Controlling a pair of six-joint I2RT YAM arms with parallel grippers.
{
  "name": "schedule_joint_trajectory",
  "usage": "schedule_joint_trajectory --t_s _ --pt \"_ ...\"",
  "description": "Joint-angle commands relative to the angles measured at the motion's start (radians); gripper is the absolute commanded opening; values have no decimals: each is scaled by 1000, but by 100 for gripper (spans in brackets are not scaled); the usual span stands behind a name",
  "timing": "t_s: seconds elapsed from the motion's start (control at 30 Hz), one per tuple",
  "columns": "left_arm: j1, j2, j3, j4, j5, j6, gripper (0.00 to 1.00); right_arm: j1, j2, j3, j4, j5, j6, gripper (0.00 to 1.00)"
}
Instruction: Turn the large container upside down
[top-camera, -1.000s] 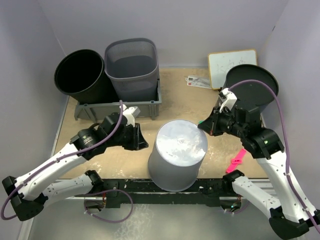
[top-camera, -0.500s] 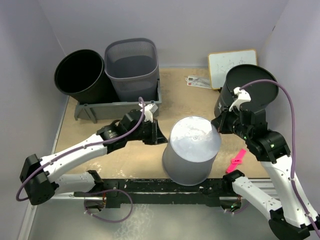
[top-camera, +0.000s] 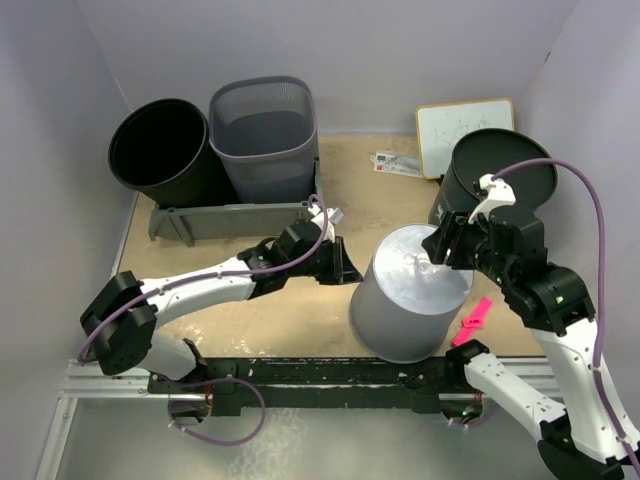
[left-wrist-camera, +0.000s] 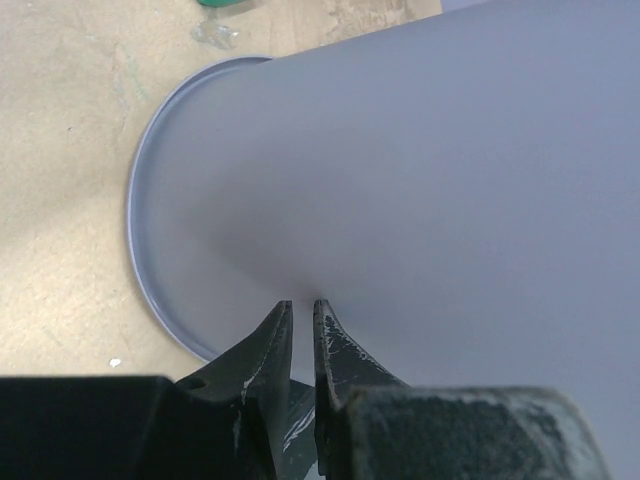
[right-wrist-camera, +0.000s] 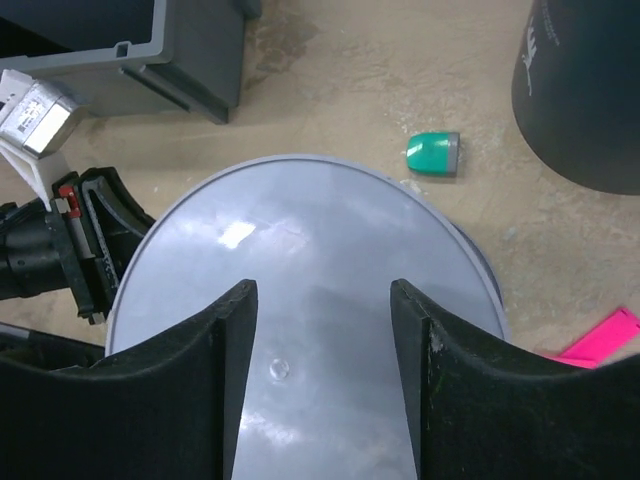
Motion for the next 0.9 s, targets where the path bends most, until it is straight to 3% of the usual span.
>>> schedule_joint_trajectory --t_s 0.0,0.33,0.87 --pt "-19 41 65 157 10 -30 10 5 -15 55 -13 71 -1 59" --pt "-73 297 234 285 0 -58 10 5 -26 139 -32 277 38 67" --pt "-142 681 552 403 -91 -156 9 5 -95 179 -37 325 62 70"
